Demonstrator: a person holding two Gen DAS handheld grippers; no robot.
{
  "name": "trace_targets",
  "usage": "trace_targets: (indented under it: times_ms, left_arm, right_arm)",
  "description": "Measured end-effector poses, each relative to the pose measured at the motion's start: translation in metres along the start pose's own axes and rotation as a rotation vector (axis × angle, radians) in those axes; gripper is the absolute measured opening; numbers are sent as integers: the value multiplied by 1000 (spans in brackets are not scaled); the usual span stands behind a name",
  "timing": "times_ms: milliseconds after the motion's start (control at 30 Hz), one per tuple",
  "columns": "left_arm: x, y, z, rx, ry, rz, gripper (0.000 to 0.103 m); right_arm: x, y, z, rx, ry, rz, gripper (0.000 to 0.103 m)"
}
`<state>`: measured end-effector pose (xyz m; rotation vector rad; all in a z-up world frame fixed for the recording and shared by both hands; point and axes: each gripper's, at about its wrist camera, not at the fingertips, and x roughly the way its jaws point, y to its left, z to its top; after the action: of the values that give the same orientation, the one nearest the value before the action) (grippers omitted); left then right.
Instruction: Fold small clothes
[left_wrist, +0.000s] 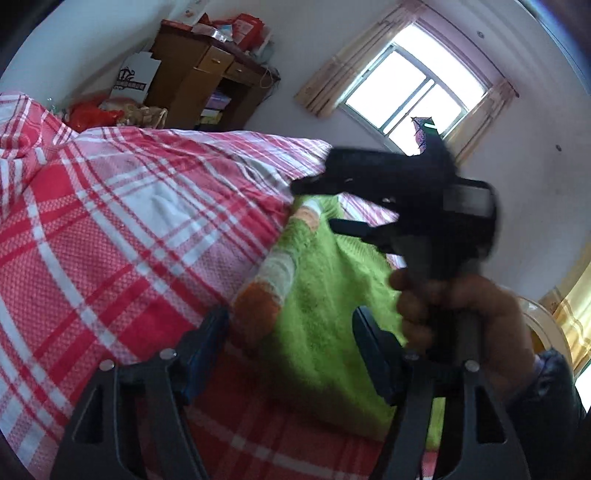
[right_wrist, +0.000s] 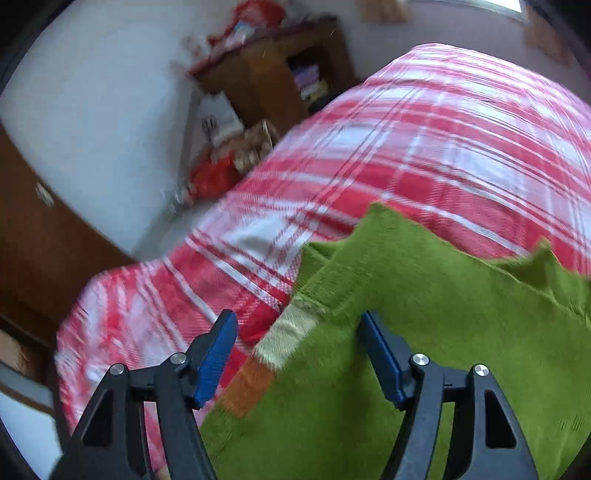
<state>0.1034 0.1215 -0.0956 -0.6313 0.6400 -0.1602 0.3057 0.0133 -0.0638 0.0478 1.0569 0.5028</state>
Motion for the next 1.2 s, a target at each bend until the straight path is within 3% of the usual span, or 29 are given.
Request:
trace_targets:
  times_ms: [167, 233, 300, 367, 433, 467, 567, 767, 1000, 1200]
  left_arm:
    - [6, -4, 0, 32, 24, 1, 61]
    - [14, -8, -1, 51, 59, -11, 46]
    - [16, -11, -2, 71, 74, -3, 39]
    - [17, -9, 0, 60, 84, -8, 34]
    - [16, -5, 2, 42, 84, -20, 29]
    - [15, -6, 2, 43, 84, -26, 27]
    - [14, -17, 4, 92, 73, -9, 24]
    - [3, -56, -1, 256, 20, -1, 22]
    - [0, -117, -27, 481, 13, -36, 20]
    - [7, -154, -53, 590, 57, -73, 19]
  right_arm:
    - [32, 24, 5, -243, 41, -234, 69]
    - [35, 28, -1, -300, 36, -278, 66]
    - [31, 27, -2, -303, 23, -291, 54]
    - [21, 16, 1, -271, 9, -271, 41]
    - [6, 7, 2, -220, -9, -219, 19]
    - [-5, -3, 4, -160, -22, -168, 16]
    - [-33, -25, 2, -31, -71, -47, 14]
    - [-83, -68, -16, 125, -160, 78, 13]
    - [-123, -123, -40, 234, -196, 96, 12]
    - [-149, -168, -62, 294, -217, 66, 12]
